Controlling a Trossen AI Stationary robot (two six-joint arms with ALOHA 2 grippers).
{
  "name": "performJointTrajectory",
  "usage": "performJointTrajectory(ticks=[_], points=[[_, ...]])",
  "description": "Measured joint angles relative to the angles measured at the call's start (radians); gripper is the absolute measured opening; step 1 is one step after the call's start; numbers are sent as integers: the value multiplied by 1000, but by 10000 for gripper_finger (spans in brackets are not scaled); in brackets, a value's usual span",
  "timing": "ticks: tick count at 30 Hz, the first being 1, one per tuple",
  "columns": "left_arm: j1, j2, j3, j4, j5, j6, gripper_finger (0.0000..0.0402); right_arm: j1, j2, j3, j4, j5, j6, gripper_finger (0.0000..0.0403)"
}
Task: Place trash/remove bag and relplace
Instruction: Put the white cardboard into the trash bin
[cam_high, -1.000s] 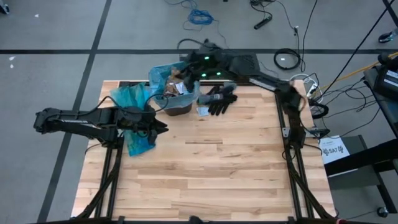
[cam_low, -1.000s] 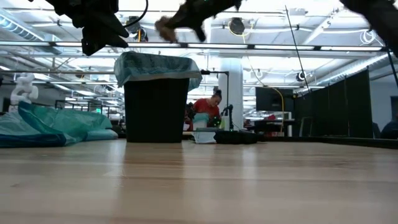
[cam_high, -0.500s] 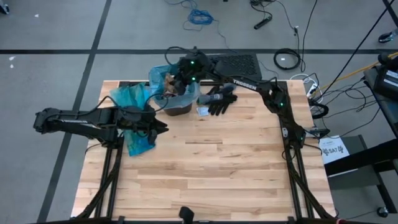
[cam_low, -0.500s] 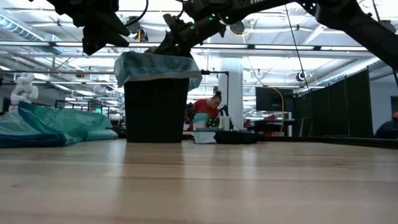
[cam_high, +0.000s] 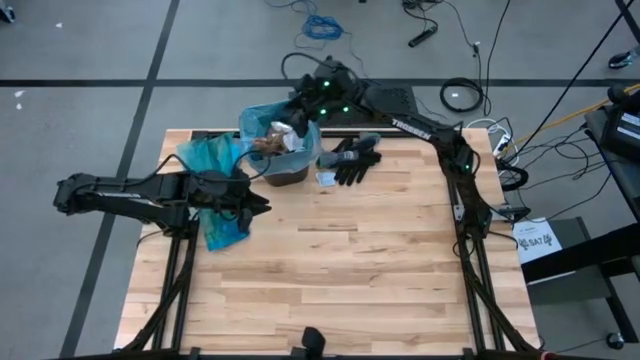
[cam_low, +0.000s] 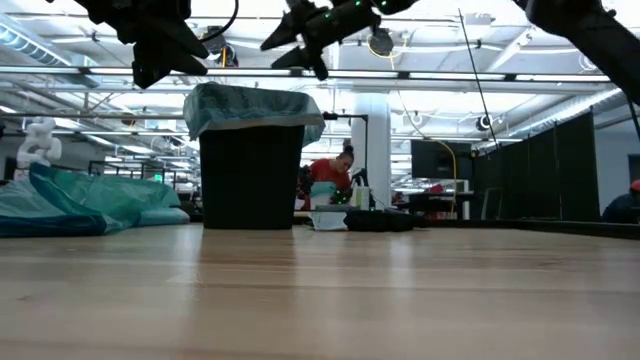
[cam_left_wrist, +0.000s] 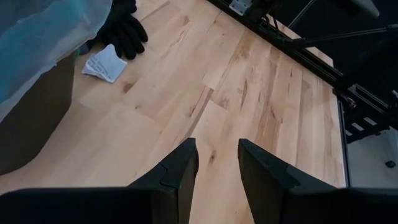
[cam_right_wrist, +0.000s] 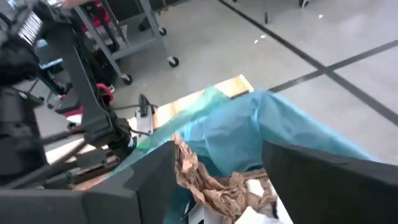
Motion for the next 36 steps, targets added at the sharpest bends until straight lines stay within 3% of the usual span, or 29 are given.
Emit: performJointTrajectory(ticks=[6,11,17,21,26,32,36], points=[[0,0,0,2,0,-1,120,-37,-99,0,-80,0,-4,231],[0,0,0,2,0,-1,120,-73,-190,0,-318,24,-45,219],[0,0,0,-2,0,14,120,-65,-258,1,-879,329,-218,205],[0,0,0,-2,0,92,120,-45,-267,-54,-1030,340,-222,198],[0,0,0,0,0,99,120,12,-352,-314,-878,327,-195,194],[0,0,0,0,0,98,120,77,-468,-799,-416,263,-153,194],[0,0,0,1,0,97,120,109,-453,-992,-184,259,-221,194]])
